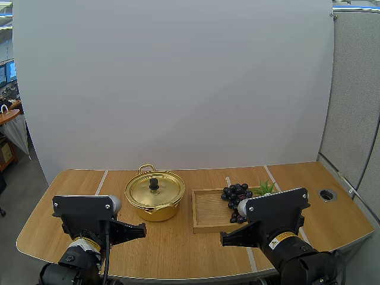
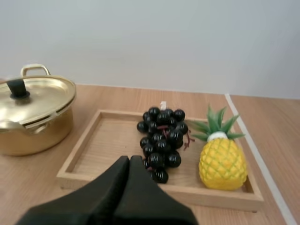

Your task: Open the pot, put the grape inside, and close it

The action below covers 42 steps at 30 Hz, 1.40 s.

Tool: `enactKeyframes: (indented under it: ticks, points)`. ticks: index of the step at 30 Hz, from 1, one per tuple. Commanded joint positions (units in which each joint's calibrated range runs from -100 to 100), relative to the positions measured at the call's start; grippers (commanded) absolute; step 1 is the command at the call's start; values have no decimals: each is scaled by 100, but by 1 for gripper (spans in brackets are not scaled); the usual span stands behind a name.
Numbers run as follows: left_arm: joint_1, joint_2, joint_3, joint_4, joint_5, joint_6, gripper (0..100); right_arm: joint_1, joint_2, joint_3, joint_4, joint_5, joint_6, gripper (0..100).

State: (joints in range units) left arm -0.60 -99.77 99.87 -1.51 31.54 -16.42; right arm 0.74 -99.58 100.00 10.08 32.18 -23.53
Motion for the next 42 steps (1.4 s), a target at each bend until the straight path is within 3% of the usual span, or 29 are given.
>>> enactKeyframes:
  ticks: [1,6,10,21,29,38,42]
  points:
    - [10,-23,-931,40,175,426,0,-22,-42,-1286,121,833,5,0]
    - [10,-23,-1944,40,1101,998,0,-22,-42,-2503,170,1833,5,0]
    - [10,-23,-2880,16,2155,1018,0,-22,-42,-3276,170,2612,5,0]
    - [19,-23,-5209,11,3950,1018,0,-22,-42,-4529,210,5119,5,0]
    - [24,51,-5443,-109,4455,1018,0,-22,127,-4738,157,5824,16,0]
    - [24,1843,-5443,-463,4418,1162,0,-22,1956,-4738,-11,5824,244,0]
    - [24,2568,-5443,-535,3938,1196,0,-22,2745,-4738,-53,5503,244,16]
